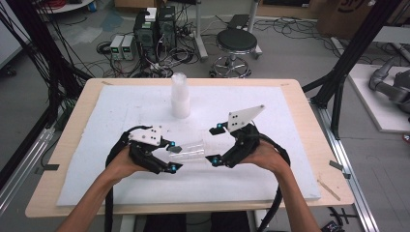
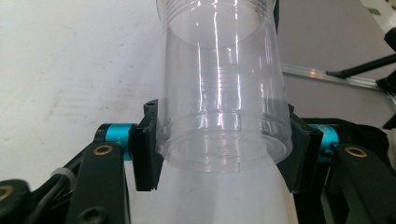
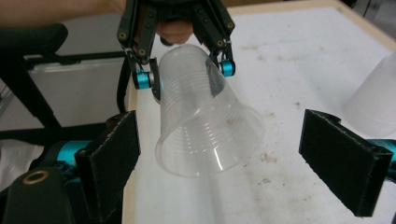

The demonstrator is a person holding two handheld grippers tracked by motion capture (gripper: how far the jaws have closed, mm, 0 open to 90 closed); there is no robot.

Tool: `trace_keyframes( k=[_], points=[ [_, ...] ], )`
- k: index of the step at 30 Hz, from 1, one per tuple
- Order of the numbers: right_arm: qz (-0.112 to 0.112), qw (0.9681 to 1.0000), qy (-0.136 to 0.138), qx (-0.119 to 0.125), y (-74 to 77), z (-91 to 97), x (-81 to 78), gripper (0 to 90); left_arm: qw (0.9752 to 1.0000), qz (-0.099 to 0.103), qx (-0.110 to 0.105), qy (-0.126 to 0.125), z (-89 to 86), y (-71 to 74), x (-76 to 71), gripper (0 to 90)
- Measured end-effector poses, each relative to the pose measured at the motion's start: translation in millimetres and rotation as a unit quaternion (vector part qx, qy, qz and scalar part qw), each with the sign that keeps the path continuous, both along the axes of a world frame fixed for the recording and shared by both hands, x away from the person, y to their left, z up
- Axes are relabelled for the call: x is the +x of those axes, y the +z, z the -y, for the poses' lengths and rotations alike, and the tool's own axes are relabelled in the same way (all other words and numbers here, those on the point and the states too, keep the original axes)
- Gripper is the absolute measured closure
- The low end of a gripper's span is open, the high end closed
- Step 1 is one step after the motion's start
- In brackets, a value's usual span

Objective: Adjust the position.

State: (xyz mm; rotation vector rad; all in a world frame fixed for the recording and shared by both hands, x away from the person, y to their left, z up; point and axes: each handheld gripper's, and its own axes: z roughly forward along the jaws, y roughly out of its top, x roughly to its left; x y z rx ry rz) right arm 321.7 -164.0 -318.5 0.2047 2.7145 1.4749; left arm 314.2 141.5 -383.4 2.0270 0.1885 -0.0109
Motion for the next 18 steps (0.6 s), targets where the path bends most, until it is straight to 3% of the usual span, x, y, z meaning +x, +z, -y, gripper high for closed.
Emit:
trace_keyframes(
  k=[5,6,7,8,9,10,11,12,14,18],
  points=[
    [0.011,0.9991,-0.011,0.040,-4.2,6.9,-2.2,12.6,0.9969,0.009,-0.077,0.012,-9.9,-4.7,-2.6,41.6],
    [0.013,0.9985,-0.014,0.052,-5.8,8.3,-2.9,12.6,0.9969,0.009,-0.077,0.012,-9.9,-4.7,-2.6,41.6],
    [0.013,0.9977,-0.015,0.065,-7.7,9.5,-3.5,12.6,0.9946,0.014,-0.102,0.013,-12.8,-6.6,-4.0,41.6],
    [0.014,0.9968,-0.017,0.077,-9.6,11.0,-4.2,12.6,0.9932,0.014,-0.114,0.013,-14.0,-7.6,-4.6,41.6],
    [0.016,0.9958,-0.019,0.088,-11.9,12.1,-4.6,12.6,0.9932,0.014,-0.114,0.013,-14.0,-7.6,-4.6,41.6],
    [0.016,0.9958,-0.019,0.088,-11.9,12.1,-4.6,12.6,0.9918,0.015,-0.126,0.014,-15.1,-8.8,-5.2,41.6],
    [0.019,0.9942,-0.026,0.103,-16.3,14.6,-5.1,12.6,0.9895,0.020,-0.142,0.016,-17.3,-11.0,-6.3,41.6],
    [0.019,0.9942,-0.026,0.103,-16.3,14.6,-5.1,12.6,0.9895,0.020,-0.142,0.016,-17.3,-11.0,-6.3,41.5],
    [0.016,0.9914,-0.031,0.126,-22.9,18.1,-6.2,12.6,0.9850,0.022,-0.170,0.018,-20.3,-14.9,-7.5,41.6],
    [0.016,0.9888,-0.034,0.144,-29.9,20.1,-7.5,12.6,0.9833,0.025,-0.179,0.018,-22.3,-17.4,-7.5,41.6]
  ],
)
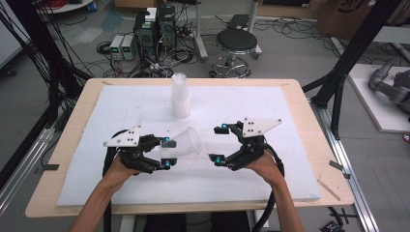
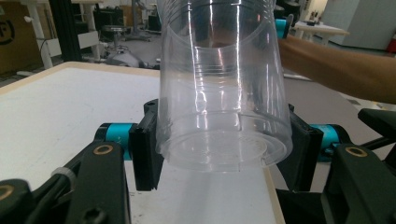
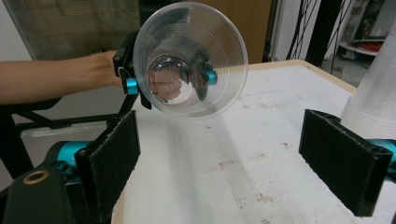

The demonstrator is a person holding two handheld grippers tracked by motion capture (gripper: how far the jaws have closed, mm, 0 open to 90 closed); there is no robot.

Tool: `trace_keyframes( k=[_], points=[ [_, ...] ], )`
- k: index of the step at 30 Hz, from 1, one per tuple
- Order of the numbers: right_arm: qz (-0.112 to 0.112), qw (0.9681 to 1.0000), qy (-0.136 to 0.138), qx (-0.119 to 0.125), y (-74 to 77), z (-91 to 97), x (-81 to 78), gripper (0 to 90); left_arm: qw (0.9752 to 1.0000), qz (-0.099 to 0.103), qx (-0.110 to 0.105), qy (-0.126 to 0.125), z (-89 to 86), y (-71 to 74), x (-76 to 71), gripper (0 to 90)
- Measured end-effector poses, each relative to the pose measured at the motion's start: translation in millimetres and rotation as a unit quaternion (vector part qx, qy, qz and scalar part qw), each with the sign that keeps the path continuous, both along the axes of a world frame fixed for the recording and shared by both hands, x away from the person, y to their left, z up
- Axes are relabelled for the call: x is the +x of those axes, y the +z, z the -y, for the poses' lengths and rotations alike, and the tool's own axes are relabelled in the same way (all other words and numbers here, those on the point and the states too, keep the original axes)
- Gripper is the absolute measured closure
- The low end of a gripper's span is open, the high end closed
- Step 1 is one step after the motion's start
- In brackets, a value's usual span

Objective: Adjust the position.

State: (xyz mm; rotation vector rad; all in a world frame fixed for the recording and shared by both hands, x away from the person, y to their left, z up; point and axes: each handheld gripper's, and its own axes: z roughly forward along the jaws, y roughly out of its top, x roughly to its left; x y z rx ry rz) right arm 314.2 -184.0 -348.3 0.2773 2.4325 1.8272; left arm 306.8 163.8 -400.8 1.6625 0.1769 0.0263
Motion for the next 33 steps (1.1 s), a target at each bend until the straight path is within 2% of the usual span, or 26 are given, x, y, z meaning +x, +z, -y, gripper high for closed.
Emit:
trace_keyframes(
  k=[4,15,33],
  points=[
    [0.000,0.9999,0.003,0.015,-5.2,0.0,-0.3,12.6,0.9999,0.004,-0.010,-0.002,-0.8,-0.4,-1.0,41.6],
    [0.000,0.9994,0.009,0.034,-14.0,-6.7,-2.9,12.6,0.9996,0.006,-0.027,-0.009,-0.1,-3.1,-4.2,41.6],
    [-0.007,0.9983,0.041,0.042,-18.2,-35.3,-4.2,12.6,0.9992,0.010,-0.027,-0.029,20.0,-4.6,-5.0,41.6]
  ],
)
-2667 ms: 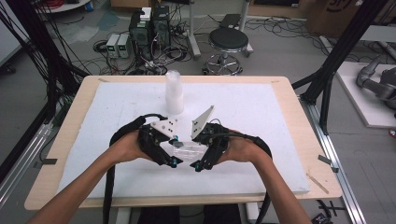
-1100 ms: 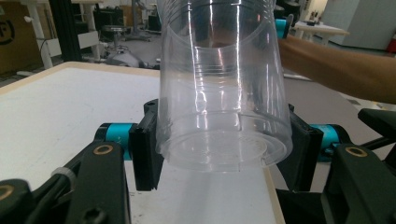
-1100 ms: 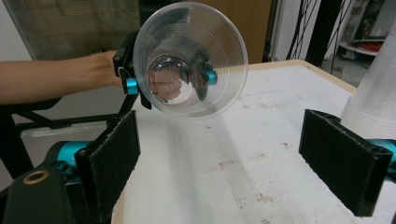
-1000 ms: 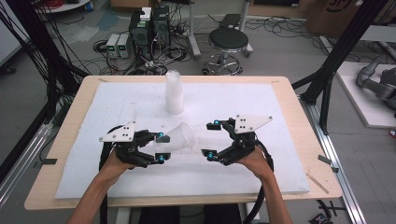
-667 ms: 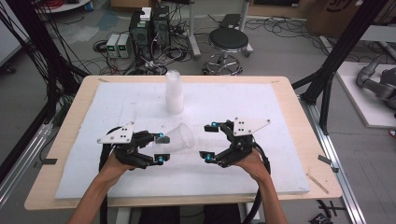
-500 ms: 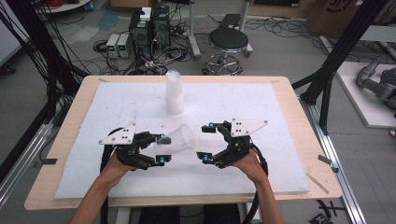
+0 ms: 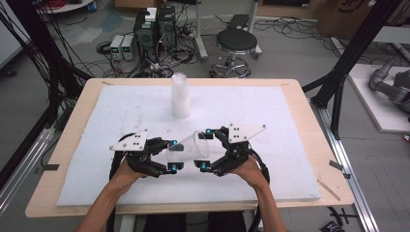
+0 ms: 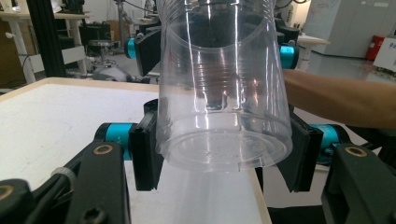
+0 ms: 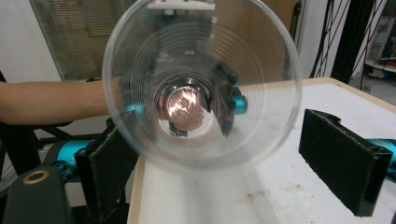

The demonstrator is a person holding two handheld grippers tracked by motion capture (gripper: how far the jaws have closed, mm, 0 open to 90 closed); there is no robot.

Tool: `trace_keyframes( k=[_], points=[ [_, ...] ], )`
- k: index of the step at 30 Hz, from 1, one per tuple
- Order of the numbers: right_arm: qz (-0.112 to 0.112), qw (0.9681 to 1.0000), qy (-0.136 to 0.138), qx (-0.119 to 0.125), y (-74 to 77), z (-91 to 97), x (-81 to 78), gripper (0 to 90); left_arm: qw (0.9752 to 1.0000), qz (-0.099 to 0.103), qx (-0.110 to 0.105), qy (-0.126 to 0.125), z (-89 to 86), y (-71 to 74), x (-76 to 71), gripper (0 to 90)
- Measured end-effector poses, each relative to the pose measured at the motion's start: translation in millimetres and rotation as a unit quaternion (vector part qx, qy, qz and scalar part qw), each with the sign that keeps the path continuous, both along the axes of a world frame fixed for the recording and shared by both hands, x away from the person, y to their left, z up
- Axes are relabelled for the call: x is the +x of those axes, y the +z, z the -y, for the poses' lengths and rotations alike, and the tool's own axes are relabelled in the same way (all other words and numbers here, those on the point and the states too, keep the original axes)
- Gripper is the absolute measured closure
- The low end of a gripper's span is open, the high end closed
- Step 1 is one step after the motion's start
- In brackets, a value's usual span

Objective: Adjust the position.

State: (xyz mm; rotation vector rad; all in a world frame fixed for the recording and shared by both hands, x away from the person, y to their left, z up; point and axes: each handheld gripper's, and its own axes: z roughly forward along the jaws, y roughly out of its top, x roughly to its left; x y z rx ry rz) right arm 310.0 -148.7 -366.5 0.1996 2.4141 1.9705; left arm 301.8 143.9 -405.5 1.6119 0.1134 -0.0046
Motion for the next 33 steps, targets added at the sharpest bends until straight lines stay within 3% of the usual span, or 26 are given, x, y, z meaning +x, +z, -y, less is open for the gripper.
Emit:
trace_keyframes(
  k=[15,18,22,29,30,31,32,33],
  points=[
    [0.000,0.9997,0.023,-0.002,0.7,-13.0,-1.3,14.1,0.9999,0.003,0.006,-0.016,9.0,-2.0,-0.4,41.6],
    [-0.006,0.9995,0.030,0.002,0.5,-11.4,0.1,20.6,0.9998,0.000,0.008,-0.016,9.0,-2.1,-0.8,41.6],
    [0.001,0.9991,0.042,0.011,1.4,-11.3,-0.5,30.2,0.9999,0.000,0.008,-0.013,7.9,-2.1,-0.7,41.6],
    [0.001,0.9990,0.043,0.010,1.3,-11.7,-0.9,32.7,0.9998,-0.002,0.014,-0.015,8.1,-2.6,-1.1,40.8],
    [0.002,0.9990,0.042,0.010,1.2,-11.7,-0.8,32.7,0.9999,0.000,0.013,-0.009,8.3,-2.3,-1.8,38.2],
    [0.002,0.9990,0.042,0.010,1.2,-11.7,-0.8,32.7,0.9999,0.000,0.013,-0.009,8.3,-2.3,-1.8,26.8],
    [0.002,0.9991,0.042,0.011,1.4,-11.4,-0.8,32.7,0.9999,0.000,0.010,0.014,10.0,-1.2,-3.6,12.8],
    [0.002,0.9991,0.042,0.011,1.4,-11.4,-0.8,32.7,0.9999,0.000,0.010,0.014,10.0,-1.2,-3.6,4.7]
  ],
)
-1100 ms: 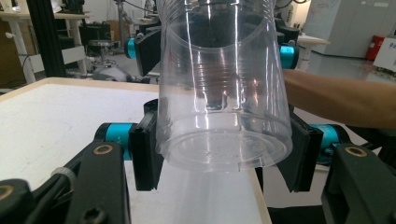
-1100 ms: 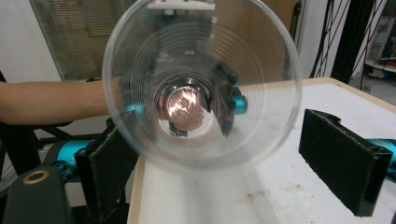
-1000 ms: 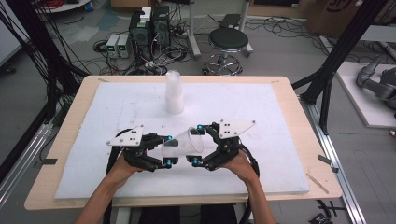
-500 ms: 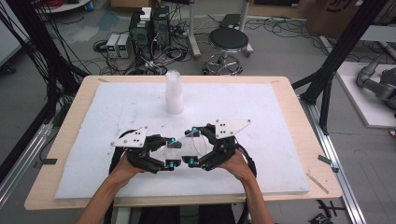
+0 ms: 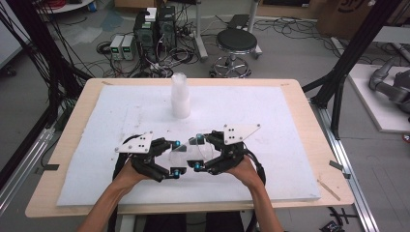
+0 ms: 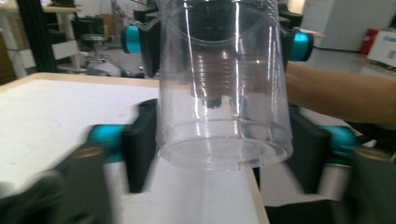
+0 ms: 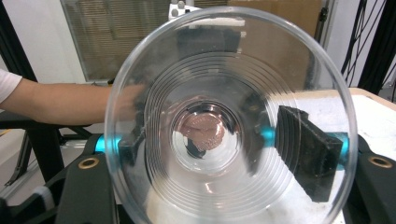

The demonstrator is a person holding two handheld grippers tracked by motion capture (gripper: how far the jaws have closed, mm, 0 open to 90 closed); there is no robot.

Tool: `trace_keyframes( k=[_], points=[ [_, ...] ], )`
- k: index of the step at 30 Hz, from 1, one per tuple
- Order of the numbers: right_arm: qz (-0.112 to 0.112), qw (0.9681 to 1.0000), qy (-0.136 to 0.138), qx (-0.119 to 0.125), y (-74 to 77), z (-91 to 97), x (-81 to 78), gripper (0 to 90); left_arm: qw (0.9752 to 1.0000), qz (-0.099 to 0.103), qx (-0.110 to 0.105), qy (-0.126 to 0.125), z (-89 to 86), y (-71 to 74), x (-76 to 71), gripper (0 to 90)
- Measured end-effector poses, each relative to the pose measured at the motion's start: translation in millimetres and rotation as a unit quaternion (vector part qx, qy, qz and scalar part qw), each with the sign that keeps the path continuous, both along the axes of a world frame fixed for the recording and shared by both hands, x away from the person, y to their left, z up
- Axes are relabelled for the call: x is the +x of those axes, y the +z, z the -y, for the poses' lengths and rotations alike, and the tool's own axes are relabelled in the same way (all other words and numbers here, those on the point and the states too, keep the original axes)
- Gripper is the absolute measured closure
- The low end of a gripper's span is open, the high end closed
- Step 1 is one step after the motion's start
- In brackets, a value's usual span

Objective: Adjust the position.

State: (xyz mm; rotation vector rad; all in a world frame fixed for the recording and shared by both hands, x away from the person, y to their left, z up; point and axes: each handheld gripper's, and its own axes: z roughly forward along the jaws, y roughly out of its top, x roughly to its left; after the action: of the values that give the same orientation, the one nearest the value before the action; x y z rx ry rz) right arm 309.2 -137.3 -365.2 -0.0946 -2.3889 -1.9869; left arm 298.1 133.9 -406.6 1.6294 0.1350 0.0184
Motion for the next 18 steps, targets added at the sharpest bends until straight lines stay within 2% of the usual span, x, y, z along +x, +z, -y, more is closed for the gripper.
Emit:
trace_keyframes(
  k=[1,6,10,11,12,13,14,15,16,18],
  points=[
    [-0.001,1.0000,-0.003,0.000,0.0,0.8,0.3,32.6,1.0000,-0.004,-0.005,-0.003,-0.7,1.1,0.1,2.5],
    [-0.003,0.9999,-0.010,0.001,-0.4,4.4,1.0,32.6,0.9999,-0.007,-0.002,0.011,-4.7,1.9,0.1,2.5],
    [-0.002,0.9999,-0.015,0.003,0.1,6.9,1.4,32.5,0.9997,-0.012,0.001,0.023,-10.2,2.9,0.7,2.5],
    [-0.003,0.9998,-0.020,0.003,0.6,8.8,1.9,32.6,0.9993,-0.022,0.010,0.029,-14.0,3.5,0.9,2.6],
    [-0.005,0.9997,-0.025,0.001,0.9,10.0,2.3,32.5,0.9993,-0.022,0.010,0.029,-14.0,3.5,0.9,2.6],
    [-0.008,0.9996,-0.029,-0.001,1.1,11.3,2.5,32.6,0.9982,-0.021,0.030,0.048,-19.6,3.3,-0.2,2.6],
    [-0.008,0.9994,-0.034,-0.002,1.2,12.6,3.1,32.6,0.9982,-0.021,0.030,0.048,-19.6,3.3,-0.2,2.6],
    [-0.011,0.9990,-0.041,-0.009,1.5,14.0,3.5,32.6,0.9959,-0.021,0.040,0.079,-27.4,0.7,-0.8,2.6],
    [-0.011,0.9990,-0.041,-0.009,1.5,14.0,3.5,32.6,0.9959,-0.021,0.040,0.079,-27.4,0.7,-0.8,2.6],
    [-0.015,0.9982,-0.055,-0.020,1.8,16.7,5.0,32.6,0.9918,-0.021,0.055,0.114,-36.6,-3.3,-0.8,2.6]
  ],
)
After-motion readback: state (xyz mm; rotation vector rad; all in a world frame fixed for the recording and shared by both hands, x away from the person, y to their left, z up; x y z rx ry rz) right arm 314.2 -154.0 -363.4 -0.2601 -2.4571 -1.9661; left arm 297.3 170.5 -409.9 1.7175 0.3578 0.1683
